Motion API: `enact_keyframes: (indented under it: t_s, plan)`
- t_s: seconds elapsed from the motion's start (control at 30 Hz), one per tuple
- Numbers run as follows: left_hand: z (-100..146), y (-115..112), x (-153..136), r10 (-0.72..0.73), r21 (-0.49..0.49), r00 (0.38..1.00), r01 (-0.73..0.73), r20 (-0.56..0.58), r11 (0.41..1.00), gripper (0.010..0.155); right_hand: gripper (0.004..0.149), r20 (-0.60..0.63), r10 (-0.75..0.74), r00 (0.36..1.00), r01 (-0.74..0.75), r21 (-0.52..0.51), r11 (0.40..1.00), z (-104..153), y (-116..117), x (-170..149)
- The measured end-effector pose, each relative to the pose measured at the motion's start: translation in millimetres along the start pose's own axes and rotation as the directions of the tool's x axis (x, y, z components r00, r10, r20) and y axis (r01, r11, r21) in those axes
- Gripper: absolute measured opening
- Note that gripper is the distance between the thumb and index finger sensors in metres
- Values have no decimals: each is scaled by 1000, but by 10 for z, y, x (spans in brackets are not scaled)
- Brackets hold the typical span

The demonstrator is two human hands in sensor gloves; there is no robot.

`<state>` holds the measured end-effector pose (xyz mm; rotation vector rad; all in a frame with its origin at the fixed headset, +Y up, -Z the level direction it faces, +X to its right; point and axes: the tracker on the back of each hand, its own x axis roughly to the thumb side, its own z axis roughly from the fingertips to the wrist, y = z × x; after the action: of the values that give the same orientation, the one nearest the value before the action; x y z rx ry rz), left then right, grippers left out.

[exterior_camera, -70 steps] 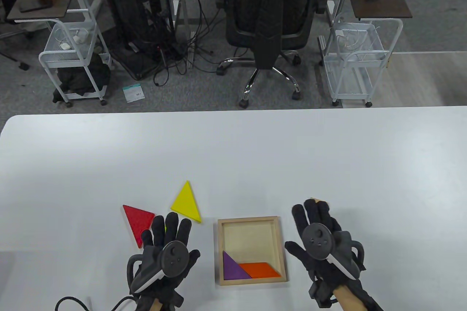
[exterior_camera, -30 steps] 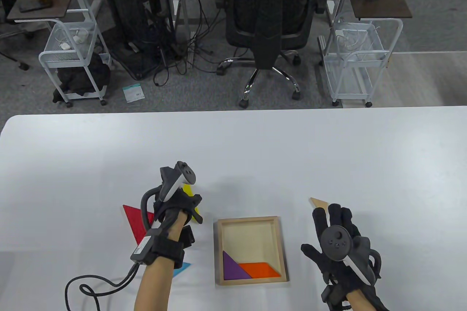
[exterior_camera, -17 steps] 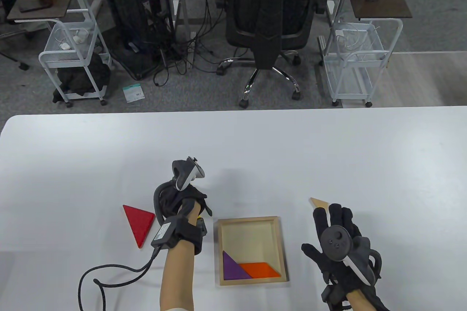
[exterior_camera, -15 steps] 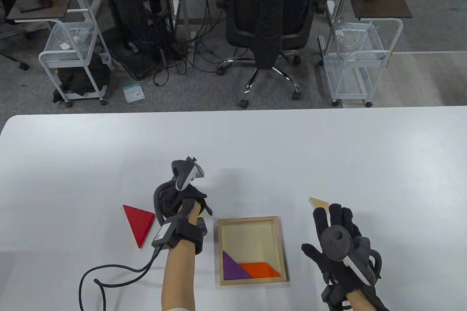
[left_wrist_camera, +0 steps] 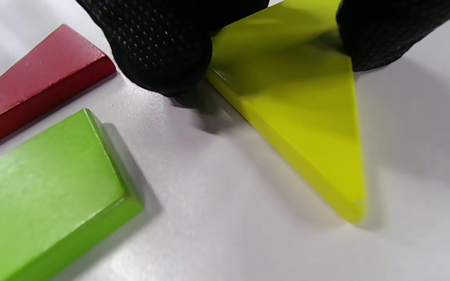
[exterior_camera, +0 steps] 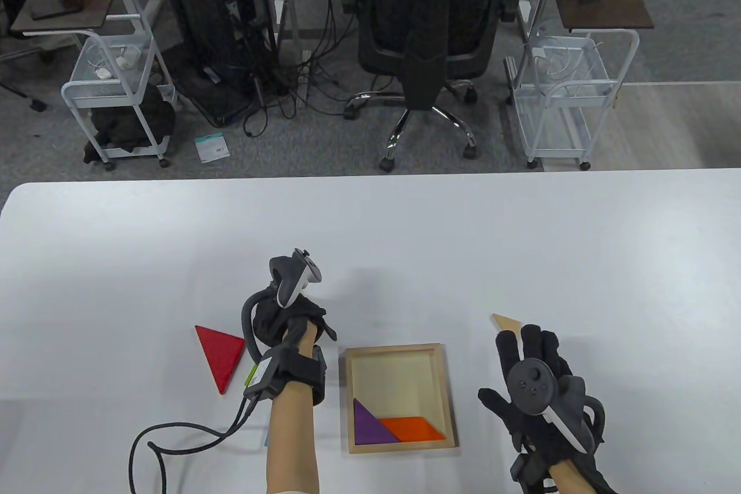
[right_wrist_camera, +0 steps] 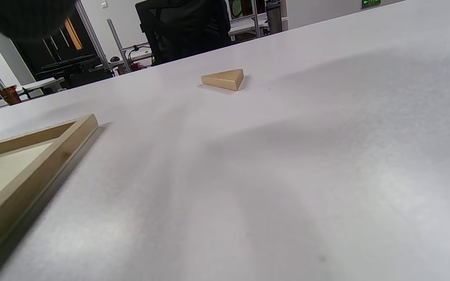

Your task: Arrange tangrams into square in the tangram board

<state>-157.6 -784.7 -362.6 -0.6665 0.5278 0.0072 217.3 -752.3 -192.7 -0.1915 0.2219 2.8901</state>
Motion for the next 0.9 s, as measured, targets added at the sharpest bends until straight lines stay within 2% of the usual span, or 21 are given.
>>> enact_keyframes:
  t_s: [0.27, 0.33, 0.47, 0.6, 0.7, 0.83, 0.9]
  plan:
    - [77, 5, -73, 24, 43, 997, -28, 79, 999, 83, 90, 7, -11, 1000, 11, -16, 1000, 5, -22, -4]
    - [160, 31, -99, 60, 54, 988, -68, 140, 996, 83, 90, 13, -12, 1000, 13, -19, 1000, 8, -28, 0]
    - [477, 105, -127, 95, 98, 951, -129, 295, 987, 83, 90, 28, -5, 1000, 5, -20, 1000, 14, -13, 22]
    - [875, 90, -172, 183, 95, 862, -257, 473, 962, 83, 90, 39, 13, 999, -12, -16, 1000, 21, 16, 49]
    - [1168, -41, -231, 224, 81, 782, -330, 582, 941, 83, 90, 46, 20, 999, -19, -14, 1000, 25, 31, 61]
    - [1453, -338, -332, 318, 8, 653, -444, 687, 896, 83, 90, 55, 27, 998, -27, -10, 1000, 31, 43, 82]
    - [1514, -504, -371, 370, -30, 596, -501, 713, 865, 83, 90, 63, 32, 997, -32, -9, 999, 36, 57, 97]
